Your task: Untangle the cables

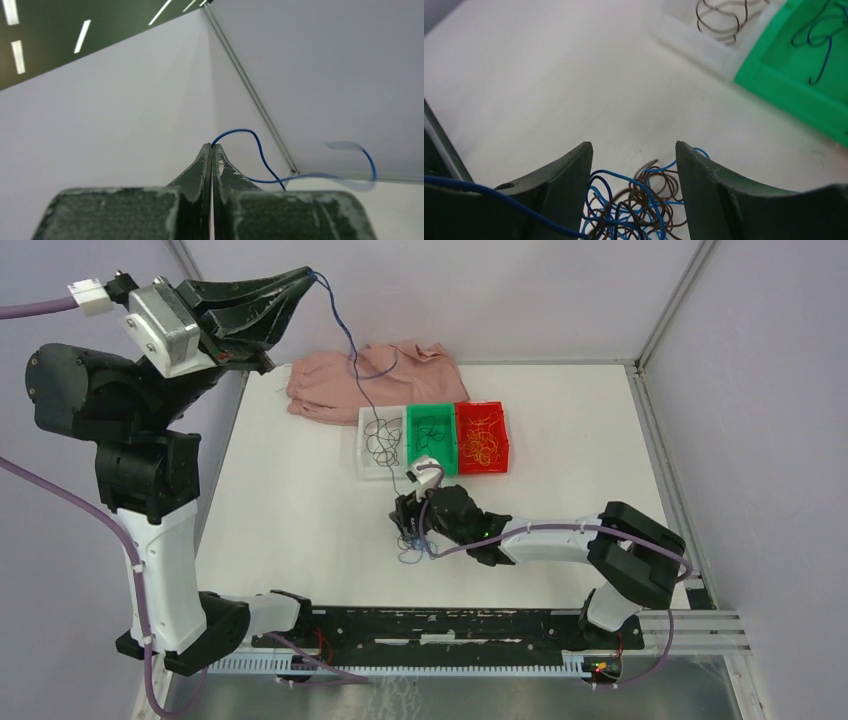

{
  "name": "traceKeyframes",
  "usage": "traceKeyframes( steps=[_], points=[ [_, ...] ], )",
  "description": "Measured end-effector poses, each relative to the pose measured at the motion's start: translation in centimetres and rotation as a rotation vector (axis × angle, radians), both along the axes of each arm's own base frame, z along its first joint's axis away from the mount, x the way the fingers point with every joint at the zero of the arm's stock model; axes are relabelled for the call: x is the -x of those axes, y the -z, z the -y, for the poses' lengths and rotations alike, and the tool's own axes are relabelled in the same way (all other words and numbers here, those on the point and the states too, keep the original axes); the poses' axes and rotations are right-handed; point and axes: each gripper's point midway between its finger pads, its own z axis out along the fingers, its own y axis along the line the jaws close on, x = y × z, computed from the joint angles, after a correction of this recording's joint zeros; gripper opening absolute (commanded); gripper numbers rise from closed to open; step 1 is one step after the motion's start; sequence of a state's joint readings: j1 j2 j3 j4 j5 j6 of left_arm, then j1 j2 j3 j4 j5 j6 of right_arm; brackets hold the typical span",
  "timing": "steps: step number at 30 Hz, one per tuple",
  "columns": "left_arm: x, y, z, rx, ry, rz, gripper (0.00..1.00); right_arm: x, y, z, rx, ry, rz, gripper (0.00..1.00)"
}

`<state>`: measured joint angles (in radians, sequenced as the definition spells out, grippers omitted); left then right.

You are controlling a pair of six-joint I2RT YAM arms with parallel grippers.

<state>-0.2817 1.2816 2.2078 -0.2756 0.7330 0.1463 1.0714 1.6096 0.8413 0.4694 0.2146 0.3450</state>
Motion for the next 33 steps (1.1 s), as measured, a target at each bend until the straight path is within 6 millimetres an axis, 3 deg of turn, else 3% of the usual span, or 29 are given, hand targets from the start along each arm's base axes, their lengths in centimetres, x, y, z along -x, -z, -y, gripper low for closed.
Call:
traceKeyframes(
  steps=[5,10,13,20,29,33],
  points=[
    [0.2,-2.5,-1.2,0.076,-0.059,0.085,0.03,0.9,5.6,3.4,0.083,0.064,-0.060,0.68],
    [0.6,-4.6,-2.3,0.148,-0.108,0.157,0.03,1.3,8.0,5.6,0.119,0.110,-0.077,0.77],
    [0.6,-5.3,-2.9,0.180,-0.132,0.180,0.03,1.4,7.8,6.0,0.114,0.116,-0.071,0.79],
    [0.7,-9.2,-6.3,0.351,-0.286,0.322,0.03,1.3,3.8,5.7,0.019,0.111,-0.019,0.79],
    [2.4,-14.5,-11.2,0.557,-0.500,0.583,0.03,2.7,6.1,8.3,0.065,0.109,-0.043,0.82],
    [2.7,-14.5,-11.6,0.573,-0.517,0.595,0.03,3.0,4.6,8.8,0.044,0.105,-0.025,0.82]
  ],
)
